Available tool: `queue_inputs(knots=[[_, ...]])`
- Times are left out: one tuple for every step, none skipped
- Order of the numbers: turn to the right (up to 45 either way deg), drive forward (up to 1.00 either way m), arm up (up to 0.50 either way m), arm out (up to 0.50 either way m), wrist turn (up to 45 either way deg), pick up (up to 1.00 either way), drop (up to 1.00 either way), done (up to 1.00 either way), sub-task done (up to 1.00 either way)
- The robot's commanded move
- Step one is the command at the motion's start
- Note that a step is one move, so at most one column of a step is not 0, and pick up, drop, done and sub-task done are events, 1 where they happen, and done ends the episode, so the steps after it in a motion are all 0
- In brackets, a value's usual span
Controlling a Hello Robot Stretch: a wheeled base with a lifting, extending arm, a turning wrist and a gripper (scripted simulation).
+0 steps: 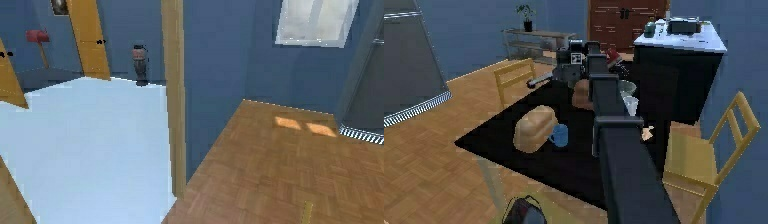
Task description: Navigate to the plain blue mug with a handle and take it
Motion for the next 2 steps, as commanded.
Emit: queue_inputs(knots=[[0.0,0.00,-0.26,0.00,0.0,0.00,0.00,0.00,0.00],[0.0,0.00,0.00,0.00,0.0,1.00,0.00,0.00,0.00]])
